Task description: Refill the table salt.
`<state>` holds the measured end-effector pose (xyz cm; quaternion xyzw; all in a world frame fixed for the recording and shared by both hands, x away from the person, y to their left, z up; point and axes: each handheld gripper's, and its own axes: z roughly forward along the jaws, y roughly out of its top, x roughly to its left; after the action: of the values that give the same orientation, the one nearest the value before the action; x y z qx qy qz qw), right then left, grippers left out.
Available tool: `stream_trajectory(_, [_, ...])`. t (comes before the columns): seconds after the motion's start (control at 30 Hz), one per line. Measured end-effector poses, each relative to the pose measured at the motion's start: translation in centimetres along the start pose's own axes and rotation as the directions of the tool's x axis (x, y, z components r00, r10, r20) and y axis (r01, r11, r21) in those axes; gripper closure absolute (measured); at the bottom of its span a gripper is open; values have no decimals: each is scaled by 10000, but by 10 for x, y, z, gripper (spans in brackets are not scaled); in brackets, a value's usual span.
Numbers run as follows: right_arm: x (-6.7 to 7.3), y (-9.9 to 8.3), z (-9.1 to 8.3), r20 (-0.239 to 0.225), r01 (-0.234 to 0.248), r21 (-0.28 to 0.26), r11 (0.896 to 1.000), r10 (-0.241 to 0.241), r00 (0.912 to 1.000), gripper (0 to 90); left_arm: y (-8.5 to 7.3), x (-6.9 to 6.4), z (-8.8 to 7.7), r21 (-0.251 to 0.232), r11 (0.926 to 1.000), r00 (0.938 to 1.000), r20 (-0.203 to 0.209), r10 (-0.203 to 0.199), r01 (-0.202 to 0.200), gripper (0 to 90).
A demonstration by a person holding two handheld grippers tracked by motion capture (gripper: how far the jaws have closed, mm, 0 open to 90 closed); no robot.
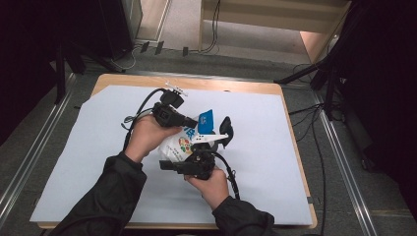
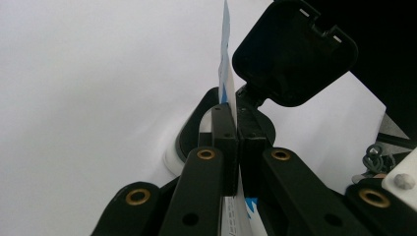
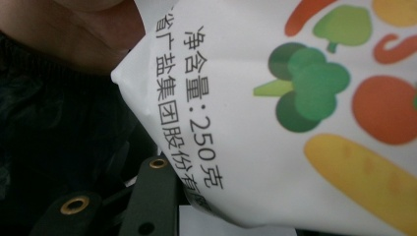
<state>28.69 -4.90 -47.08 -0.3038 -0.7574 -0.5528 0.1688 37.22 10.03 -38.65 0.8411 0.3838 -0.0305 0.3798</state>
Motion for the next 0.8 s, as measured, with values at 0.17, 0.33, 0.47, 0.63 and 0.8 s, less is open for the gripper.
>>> stream_trajectory(0.17, [0, 0, 0, -32, -3, 30, 10000, 3, 10000, 677, 0, 0, -1, -26, 10000, 10000, 26, -40, 40, 900])
stream_trajectory(0.33, [1, 0, 1, -33, 29, 35, 10000, -29, 10000, 681, -1, 0, -1, -52, 10000, 10000, -14, -66, 66, 900])
stream_trajectory(0.47, [1, 0, 1, -10, 57, 34, 10000, -57, 10000, 685, -1, 0, -2, -65, 10000, 10000, -27, -51, 51, 900])
stream_trajectory(0.63, [1, 0, 1, -30, 44, 48, 10000, -44, 10000, 692, -1, 0, -2, -106, 9999, 10000, -39, -53, 53, 900])
stream_trajectory(0.8, [1, -1, 1, -48, 122, 61, 9999, -121, 9999, 704, -1, 0, -3, -154, 9999, 10000, -9, -52, 51, 900])
